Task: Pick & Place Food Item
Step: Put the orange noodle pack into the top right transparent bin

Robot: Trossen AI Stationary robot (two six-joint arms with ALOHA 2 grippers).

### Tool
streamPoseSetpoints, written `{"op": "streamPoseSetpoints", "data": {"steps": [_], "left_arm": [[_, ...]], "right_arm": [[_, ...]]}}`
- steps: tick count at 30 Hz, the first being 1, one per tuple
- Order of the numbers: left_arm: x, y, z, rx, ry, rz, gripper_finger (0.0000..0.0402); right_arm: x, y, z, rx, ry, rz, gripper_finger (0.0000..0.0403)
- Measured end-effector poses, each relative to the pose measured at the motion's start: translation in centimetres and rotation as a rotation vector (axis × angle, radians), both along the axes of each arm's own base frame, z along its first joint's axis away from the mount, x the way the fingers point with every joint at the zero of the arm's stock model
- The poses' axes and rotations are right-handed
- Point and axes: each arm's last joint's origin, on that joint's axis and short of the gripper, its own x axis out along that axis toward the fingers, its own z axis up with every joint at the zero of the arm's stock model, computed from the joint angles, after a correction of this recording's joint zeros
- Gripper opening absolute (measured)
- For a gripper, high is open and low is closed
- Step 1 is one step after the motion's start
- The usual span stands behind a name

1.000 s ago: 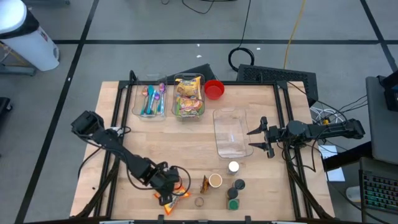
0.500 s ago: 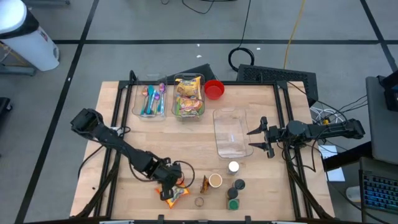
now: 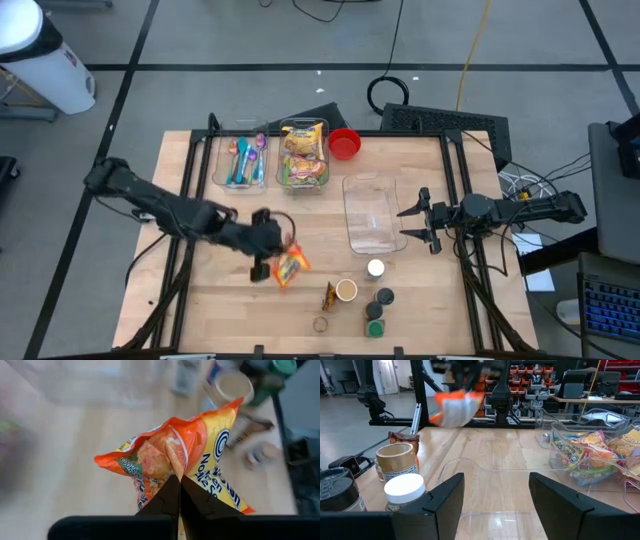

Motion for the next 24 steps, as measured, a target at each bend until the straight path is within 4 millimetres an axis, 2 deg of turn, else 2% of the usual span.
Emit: {"op": "streamPoseSetpoints", "data": {"steps": [7,19,24], "left_arm": [[-0.7,4.5,2.3,0.204,-0.105,0.039,0.0005],[0.3,13.1,3.4,0.568,-0.133,0.180,0.0007],[0.7,16.5,3.6,0.792,-0.099,0.134,0.0006]], "right_arm": [[0.0,0.0,0.0,0.000,0.001,0.000,0.0217],[0.0,0.0,0.0,0.000,0.001,0.000,0.0218],[0.0,0.0,0.0,0.000,0.002,0.000,0.0216]]}}
